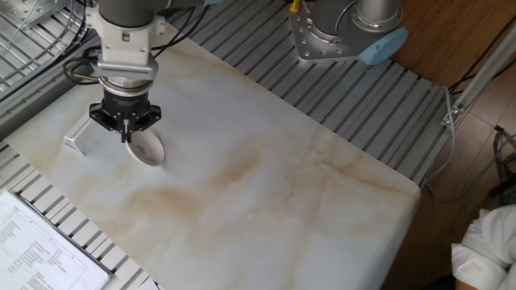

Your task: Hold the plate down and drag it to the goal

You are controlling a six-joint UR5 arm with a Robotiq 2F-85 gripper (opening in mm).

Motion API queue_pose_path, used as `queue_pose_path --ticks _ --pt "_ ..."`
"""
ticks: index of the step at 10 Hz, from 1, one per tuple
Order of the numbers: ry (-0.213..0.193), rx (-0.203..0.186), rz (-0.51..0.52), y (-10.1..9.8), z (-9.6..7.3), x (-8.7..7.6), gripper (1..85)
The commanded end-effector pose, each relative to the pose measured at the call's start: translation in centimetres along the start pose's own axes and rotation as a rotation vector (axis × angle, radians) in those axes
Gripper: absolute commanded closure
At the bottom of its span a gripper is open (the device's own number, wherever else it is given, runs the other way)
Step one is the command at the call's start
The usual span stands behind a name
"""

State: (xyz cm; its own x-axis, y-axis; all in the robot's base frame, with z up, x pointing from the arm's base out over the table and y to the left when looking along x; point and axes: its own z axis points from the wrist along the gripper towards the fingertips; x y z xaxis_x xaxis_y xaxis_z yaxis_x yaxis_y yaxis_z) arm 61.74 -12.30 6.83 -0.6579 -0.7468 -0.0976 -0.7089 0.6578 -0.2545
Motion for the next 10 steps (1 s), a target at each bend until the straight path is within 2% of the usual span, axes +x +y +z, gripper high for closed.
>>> queue_pose_path --ticks 1,3,5,8,10 --pt "-0.004 -0.044 0.053 0.7 0.1 0.3 84.3" --pt "0.020 -0.030 0.032 0.4 0.1 0.9 84.3" --pt "0.037 0.007 -0.019 -1.1 0.0 1.7 84.3" --pt "0.045 0.103 -0.126 -4.3 -0.2 3.5 84.3" --pt "0.053 0.199 -0.215 -7.0 -0.5 4.3 84.3"
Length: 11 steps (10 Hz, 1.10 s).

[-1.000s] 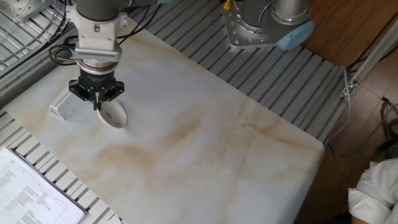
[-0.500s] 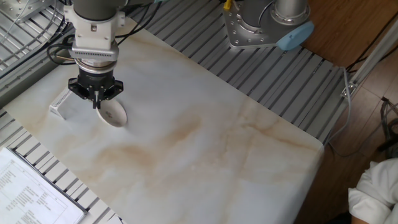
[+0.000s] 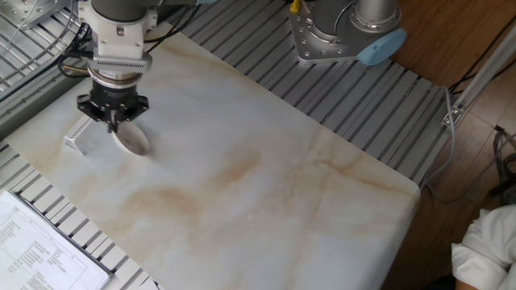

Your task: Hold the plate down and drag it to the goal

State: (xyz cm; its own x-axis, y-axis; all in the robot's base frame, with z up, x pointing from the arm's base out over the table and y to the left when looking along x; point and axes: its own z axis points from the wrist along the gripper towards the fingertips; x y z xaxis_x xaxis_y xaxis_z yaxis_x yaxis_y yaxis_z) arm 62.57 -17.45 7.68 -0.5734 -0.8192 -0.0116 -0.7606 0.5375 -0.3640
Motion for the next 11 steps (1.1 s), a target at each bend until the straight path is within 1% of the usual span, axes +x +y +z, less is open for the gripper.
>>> queue_pose_path --ticks 1,3,6,8,11 --pt "0.005 0.111 -0.097 -3.1 0.0 1.3 84.3" --pt "-0.019 0.095 -0.080 -2.5 0.2 0.6 84.3" --pt "-0.050 0.057 -0.072 -1.5 0.4 -0.3 84.3" --pt "-0.059 0.050 -0.104 -1.2 0.5 -0.3 84.3" --pt "-0.070 0.038 -0.141 -0.9 1.1 0.2 84.3"
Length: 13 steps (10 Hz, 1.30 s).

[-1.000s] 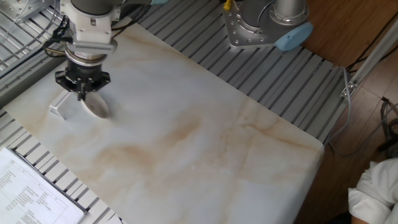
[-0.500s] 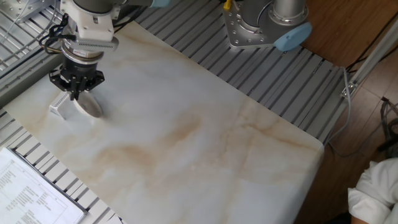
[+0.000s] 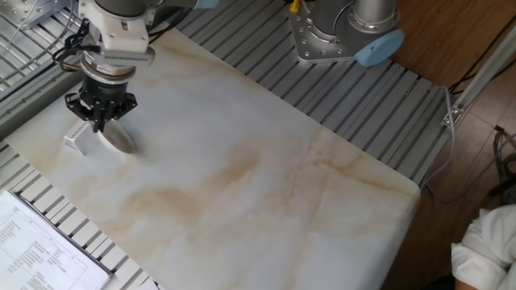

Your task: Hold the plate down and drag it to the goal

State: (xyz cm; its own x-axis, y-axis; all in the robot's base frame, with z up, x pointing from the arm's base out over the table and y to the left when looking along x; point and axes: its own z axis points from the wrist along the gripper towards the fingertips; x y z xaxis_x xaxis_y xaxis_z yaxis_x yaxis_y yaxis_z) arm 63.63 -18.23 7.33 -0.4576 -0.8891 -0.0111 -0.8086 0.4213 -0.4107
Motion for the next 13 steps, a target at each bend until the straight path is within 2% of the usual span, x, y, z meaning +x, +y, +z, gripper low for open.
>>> queue_pose_path --ticks 1,5,6,11,12,13 --pt "-0.018 -0.017 -0.021 0.38 0.48 0.17 84.3" --pt "0.002 -0.055 -0.017 1.32 0.44 0.58 84.3" --pt "0.011 -0.050 -0.022 1.17 0.38 0.84 83.7" --pt "0.000 -0.058 -0.038 1.26 0.14 0.71 83.7" --pt "-0.001 -0.049 -0.043 1.04 0.13 0.71 81.0" --pt "-0.003 -0.045 -0.051 0.93 0.12 0.68 72.7"
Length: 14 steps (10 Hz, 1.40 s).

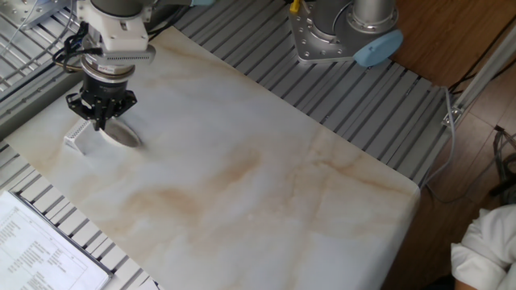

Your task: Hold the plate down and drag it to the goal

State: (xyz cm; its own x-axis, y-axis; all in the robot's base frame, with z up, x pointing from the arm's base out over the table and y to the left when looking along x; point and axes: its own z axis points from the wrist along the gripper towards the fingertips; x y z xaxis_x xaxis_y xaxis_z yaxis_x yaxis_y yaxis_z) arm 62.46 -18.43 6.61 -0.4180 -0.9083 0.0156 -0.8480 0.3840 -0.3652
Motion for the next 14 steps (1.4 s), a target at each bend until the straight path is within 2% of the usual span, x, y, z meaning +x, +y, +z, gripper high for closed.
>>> queue_pose_path --ticks 1,7,9,11,12,14 --pt "-0.011 0.006 0.000 -0.3 -0.2 0.0 70.7" --pt "-0.011 0.011 -0.001 -0.4 -0.2 0.4 71.3" --pt "-0.013 0.013 -0.004 -0.4 -0.3 0.5 63.3" --pt "-0.013 0.013 -0.007 -0.3 -0.5 0.8 60.3" --pt "-0.013 0.010 -0.009 -0.2 -0.7 0.9 54.7" --pt "-0.013 0.012 -0.014 -0.2 -1.0 1.2 51.3"
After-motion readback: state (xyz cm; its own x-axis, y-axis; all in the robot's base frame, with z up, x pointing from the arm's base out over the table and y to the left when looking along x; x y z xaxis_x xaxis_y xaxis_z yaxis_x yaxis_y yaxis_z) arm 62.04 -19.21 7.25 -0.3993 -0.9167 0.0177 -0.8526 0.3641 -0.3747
